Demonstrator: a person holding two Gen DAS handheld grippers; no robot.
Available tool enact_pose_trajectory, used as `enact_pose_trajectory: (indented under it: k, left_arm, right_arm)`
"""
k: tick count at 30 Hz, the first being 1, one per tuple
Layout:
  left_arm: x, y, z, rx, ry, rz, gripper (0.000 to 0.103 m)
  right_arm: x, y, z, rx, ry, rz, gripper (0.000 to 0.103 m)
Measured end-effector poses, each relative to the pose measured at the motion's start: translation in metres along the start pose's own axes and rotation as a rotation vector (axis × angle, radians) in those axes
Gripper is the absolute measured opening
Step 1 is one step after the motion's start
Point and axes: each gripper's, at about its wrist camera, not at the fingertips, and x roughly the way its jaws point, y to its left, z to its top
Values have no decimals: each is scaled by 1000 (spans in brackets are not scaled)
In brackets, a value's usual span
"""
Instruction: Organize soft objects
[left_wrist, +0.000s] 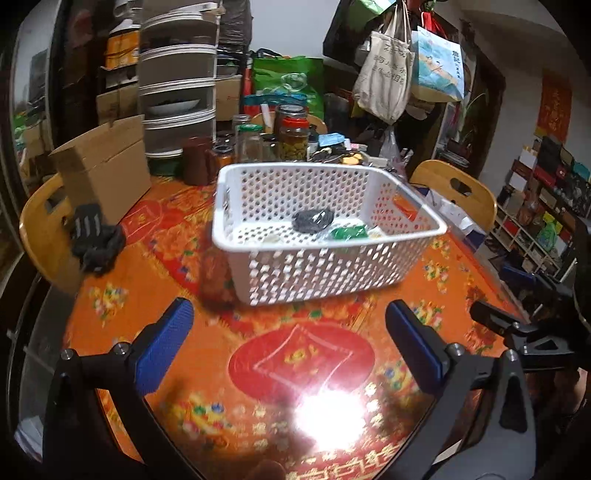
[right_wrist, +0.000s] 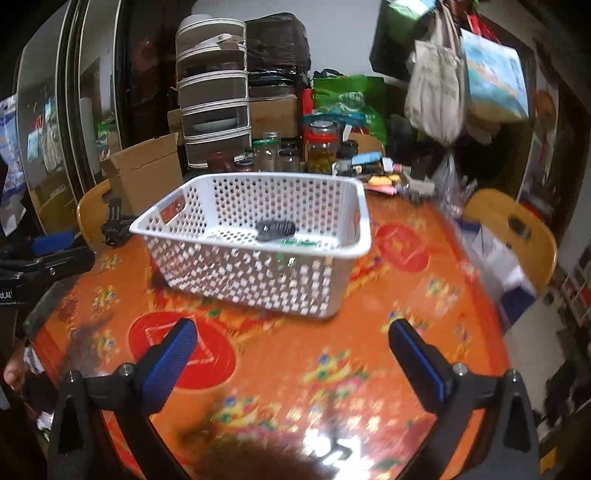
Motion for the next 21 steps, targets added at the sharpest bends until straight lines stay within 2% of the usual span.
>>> enact_pose_trajectory:
  k: [2, 8, 11, 21]
  left_arm:
    - [-3, 1, -16, -10, 0, 22, 103]
    - [-13, -2, -49, -15, -2, 25, 103]
    - [-25, -6, -55, -19, -21, 6, 103]
    - [-70, -31, -54, 34, -73, 6, 103]
  right_arm:
    - [-1, 2, -15, 9, -2, 4, 103]
    - [-10, 12, -40, 40, -2, 14, 103]
    - [-19, 16, -44, 67, 11, 30, 103]
    - [-62, 38, -42, 29, -54, 33, 103]
